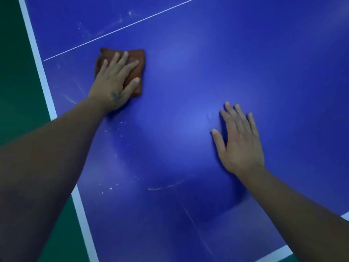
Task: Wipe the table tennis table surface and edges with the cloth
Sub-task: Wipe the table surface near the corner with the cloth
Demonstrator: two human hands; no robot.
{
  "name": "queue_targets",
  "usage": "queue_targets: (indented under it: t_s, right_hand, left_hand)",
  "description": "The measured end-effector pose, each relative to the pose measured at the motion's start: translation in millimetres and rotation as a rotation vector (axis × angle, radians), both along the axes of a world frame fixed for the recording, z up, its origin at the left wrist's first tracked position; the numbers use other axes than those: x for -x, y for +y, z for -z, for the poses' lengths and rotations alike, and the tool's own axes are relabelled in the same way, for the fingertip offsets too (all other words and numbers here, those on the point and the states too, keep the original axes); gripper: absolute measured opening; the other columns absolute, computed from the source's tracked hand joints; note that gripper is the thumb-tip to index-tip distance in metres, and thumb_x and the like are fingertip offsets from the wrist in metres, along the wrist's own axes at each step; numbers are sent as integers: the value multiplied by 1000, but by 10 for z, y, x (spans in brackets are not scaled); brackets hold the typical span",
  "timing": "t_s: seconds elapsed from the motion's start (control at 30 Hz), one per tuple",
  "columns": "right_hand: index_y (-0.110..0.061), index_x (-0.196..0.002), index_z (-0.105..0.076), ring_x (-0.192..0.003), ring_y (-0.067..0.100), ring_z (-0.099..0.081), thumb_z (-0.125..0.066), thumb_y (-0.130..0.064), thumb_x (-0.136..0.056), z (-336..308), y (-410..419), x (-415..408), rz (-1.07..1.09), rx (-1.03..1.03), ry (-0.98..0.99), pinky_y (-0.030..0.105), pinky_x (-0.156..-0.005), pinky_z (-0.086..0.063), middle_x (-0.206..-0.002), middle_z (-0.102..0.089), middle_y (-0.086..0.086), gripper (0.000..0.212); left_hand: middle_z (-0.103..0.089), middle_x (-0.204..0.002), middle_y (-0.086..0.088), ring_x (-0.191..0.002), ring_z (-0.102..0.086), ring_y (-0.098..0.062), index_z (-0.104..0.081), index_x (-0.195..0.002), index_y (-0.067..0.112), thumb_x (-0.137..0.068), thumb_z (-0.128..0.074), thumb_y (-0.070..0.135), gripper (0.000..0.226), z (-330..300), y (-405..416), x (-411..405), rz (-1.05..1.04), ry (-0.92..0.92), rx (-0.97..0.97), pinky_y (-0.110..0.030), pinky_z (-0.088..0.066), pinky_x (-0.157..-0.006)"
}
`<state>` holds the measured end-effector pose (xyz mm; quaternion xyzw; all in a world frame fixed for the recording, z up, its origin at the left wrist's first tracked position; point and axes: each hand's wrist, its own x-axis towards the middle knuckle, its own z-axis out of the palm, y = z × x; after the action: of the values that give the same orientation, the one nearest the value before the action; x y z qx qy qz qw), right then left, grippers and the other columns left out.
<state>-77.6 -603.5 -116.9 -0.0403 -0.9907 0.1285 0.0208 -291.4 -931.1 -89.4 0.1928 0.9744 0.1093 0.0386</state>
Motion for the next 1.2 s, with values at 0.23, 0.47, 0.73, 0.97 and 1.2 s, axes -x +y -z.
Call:
queue_targets:
  t_s: [0.23, 0.47, 0.73, 0.97, 1.2]
  right_hand:
    - [-12, -161, -34, -162, 17, -9, -28, -50, -110, 15, -4, 4, -6, -59, -3, 49, -131, -11, -173, -20, -2, 64]
    - [-10, -161, -32, -162, 20, -7, -24, -52, -110, 13, -15, 1, -16, -85, -11, 50, -131, -8, -174, -19, 1, 66]
    - [-5, -162, -28, -162, 25, -6, -26, -44, -109, -7, 0, -41, -59, -58, 3, 54, -131, -5, -174, -15, 7, 66]
    - [-7, -158, -39, -162, 22, -14, -37, -28, -108, -101, 57, -493, -281, 110, 20, 49, -131, -6, -172, -25, 5, 54]
    - [-6, -157, -39, -161, 22, -15, -32, -35, -110, -135, 475, -861, -299, 147, 86, 48, -131, -11, -171, -27, 4, 56]
  left_hand:
    - [-10, -181, -4, -167, -6, -29, -22, -171, 32, -104, -26, 70, 77, 196, 83, -482, -150, 65, 80, -58, 1, -133]
    - [-9, -181, -4, -167, -3, -30, -21, -172, 31, -103, -25, 70, 78, 164, 354, -1457, -251, 41, 94, -58, 1, -133]
    - [-16, -180, -6, -167, -11, -32, -29, -170, 28, -106, -34, 65, 74, 268, 956, -2720, -372, 103, 74, -60, -5, -132]
    - [-32, -175, -4, -165, -23, -29, -51, -160, 27, -109, -46, 51, 57, 223, 1518, -3606, -472, 127, -35, -56, -15, -132]
    - [-67, -134, -3, -120, -58, -31, -72, -123, 18, -109, -56, 40, 31, -123, 1274, -3307, -563, 287, -247, -44, -47, -102]
